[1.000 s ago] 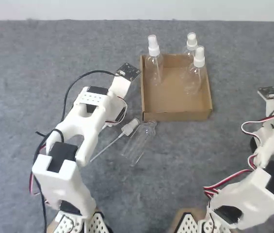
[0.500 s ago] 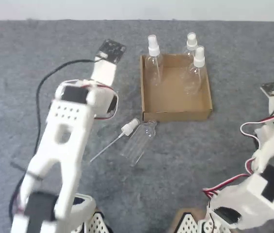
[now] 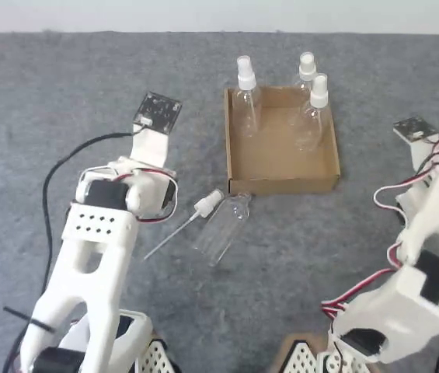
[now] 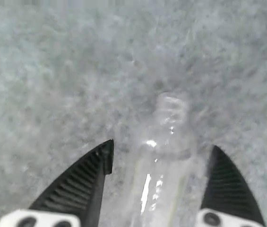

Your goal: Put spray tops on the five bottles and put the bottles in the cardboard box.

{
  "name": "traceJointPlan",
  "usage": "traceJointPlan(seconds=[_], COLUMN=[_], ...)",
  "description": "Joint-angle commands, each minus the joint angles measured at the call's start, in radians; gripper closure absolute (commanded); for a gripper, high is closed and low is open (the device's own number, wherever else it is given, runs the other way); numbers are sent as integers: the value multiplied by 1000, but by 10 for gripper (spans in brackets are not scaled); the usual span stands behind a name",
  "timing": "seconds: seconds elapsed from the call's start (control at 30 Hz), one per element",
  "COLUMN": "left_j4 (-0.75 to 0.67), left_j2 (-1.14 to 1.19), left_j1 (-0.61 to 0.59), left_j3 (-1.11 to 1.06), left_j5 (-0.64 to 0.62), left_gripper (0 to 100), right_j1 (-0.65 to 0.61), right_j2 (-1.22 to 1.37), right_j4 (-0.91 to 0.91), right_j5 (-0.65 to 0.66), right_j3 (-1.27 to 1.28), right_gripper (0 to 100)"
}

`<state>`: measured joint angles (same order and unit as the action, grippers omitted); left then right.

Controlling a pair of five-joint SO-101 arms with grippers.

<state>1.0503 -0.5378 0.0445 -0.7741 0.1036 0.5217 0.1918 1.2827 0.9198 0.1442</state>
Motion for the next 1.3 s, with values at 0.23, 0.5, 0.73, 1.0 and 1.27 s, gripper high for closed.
traceJointPlan(seconds=[0.23,0.5,0.73,1.0,1.27], left_j4=[-71,-71,-71,-71,-80], left_j2=[-49,-49,-55,-55,-55], left_j1=[-2,-2,2,2,-6], left_j3=[-18,-19,-13,-18,-19], left_j5=[-9,-9,-11,-43,-43], left_gripper=[988,988,988,988,988], right_j1=[51,58,28,-104,-182], right_j2=[171,171,31,-374,-753], right_j4=[-8,-1,113,377,515], right_j5=[58,58,35,-48,-72], right_j3=[-170,-172,-210,-219,-203], right_gripper=[749,966,988,989,989])
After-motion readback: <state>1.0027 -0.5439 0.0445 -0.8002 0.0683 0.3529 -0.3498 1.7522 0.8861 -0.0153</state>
